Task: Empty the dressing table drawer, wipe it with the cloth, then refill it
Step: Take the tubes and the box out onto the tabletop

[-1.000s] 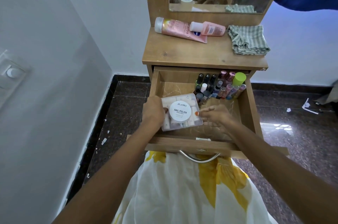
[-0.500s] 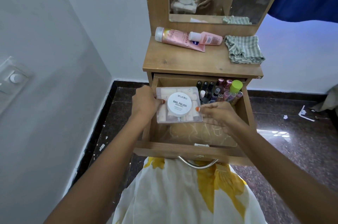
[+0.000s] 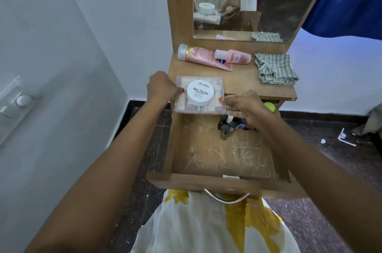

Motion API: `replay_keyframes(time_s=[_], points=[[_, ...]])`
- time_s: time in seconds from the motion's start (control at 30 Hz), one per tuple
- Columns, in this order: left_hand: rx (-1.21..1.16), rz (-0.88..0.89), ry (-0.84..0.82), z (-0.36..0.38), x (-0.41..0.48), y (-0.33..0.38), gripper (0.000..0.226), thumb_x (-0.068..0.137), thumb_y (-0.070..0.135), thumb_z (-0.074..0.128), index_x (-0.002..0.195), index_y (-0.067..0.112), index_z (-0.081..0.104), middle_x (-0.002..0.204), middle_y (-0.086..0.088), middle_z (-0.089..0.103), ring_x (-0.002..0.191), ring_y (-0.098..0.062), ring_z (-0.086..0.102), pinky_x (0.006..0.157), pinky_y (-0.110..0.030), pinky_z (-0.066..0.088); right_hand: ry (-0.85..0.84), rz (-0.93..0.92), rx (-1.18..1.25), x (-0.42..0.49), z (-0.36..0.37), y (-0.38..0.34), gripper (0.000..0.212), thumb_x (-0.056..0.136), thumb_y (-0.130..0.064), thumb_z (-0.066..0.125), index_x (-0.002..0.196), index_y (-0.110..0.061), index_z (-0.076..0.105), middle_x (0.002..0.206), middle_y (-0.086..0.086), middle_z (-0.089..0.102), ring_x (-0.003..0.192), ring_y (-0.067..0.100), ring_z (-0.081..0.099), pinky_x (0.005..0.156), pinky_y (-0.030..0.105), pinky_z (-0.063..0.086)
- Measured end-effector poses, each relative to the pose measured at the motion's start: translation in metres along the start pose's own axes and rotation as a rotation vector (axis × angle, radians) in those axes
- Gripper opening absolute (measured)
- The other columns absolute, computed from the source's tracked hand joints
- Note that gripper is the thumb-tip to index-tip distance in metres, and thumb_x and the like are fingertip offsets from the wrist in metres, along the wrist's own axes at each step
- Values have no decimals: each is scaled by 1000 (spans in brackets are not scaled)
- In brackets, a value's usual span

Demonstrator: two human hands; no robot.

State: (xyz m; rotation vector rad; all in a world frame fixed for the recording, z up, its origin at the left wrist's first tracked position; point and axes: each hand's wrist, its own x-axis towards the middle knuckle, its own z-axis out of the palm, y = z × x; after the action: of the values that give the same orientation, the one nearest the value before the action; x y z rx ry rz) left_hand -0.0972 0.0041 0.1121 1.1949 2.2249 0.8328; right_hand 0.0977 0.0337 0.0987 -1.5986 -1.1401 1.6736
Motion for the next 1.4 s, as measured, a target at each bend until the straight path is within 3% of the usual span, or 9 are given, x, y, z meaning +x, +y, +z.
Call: replay_keyframes(time_s=[0.13, 0.3, 0.63, 0.73, 0.83, 0.93, 1.07, 1.23, 1.4], points=[[-17, -25, 15, -2, 31, 3, 37, 73, 21, 77, 98, -4, 65, 100, -21, 68, 93, -34, 67, 89, -43, 54, 5, -28, 16, 24, 12, -17, 17, 77, 1, 70, 88, 5, 57, 75, 9, 63, 54, 10, 64, 44, 17, 54], [-24, -45, 39, 0, 59, 0, 38, 76, 22, 76, 102, -4, 64, 107, -19, 66, 96, -32, 66, 90, -42, 53, 75, -55, -51, 56, 33, -26, 30, 73, 0, 74, 97, 7, 58, 102, 19, 67, 86, 25, 68, 82, 35, 57], [2, -45, 33, 6, 84, -12, 29, 79, 17, 72, 96, -5, 65, 102, -23, 67, 94, -33, 66, 88, -41, 54, 181, -104, -191, 83, 51, -27, 29, 70, -8, 78, 64, -9, 50, 90, 13, 65, 89, 27, 67, 82, 41, 56], [22, -27, 44, 8, 87, -12, 20, 81, 18, 70, 85, -1, 63, 100, -23, 67, 93, -33, 65, 81, -35, 51, 203, -125, -228, 89, 52, -28, 27, 71, -10, 78, 68, -6, 52, 89, 14, 64, 86, 25, 65, 76, 35, 54], [41, -17, 59, 10, 92, -10, 18, 83, 17, 68, 80, 2, 58, 95, -23, 66, 94, -34, 64, 76, -34, 48, 216, -121, -244, 95, 55, -30, 27, 70, -10, 79, 86, -1, 58, 97, 17, 66, 91, 28, 66, 84, 43, 55], [32, -15, 89, 10, 97, -9, 23, 85, 19, 65, 90, -4, 66, 99, -22, 67, 95, -32, 64, 78, -33, 49, 228, -120, -281, 95, 58, -32, 31, 72, -13, 78, 93, 0, 60, 101, 16, 66, 94, 27, 65, 79, 35, 54], [28, -28, 98, 12, 101, -9, 31, 86, 21, 65, 103, -5, 67, 104, -21, 67, 97, -31, 64, 84, -35, 51, 225, -121, -277, 97, 61, -33, 30, 72, -13, 78, 89, -4, 56, 97, 12, 63, 89, 23, 63, 67, 31, 50], [29, -47, 110, 14, 96, -9, 28, 87, 20, 62, 100, -5, 67, 103, -22, 67, 97, -32, 63, 78, -32, 48, 217, -105, -229, 99, 62, -31, 33, 69, -10, 80, 90, -4, 55, 107, 17, 64, 96, 28, 65, 85, 44, 55], [35, -69, 76, 13, 88, -9, 20, 87, 20, 62, 72, 7, 62, 86, -16, 64, 99, -31, 63, 74, -32, 46, 202, -120, -217, 93, 57, -29, 23, 74, -11, 76, 74, -4, 54, 101, 16, 65, 95, 27, 65, 87, 42, 55]])
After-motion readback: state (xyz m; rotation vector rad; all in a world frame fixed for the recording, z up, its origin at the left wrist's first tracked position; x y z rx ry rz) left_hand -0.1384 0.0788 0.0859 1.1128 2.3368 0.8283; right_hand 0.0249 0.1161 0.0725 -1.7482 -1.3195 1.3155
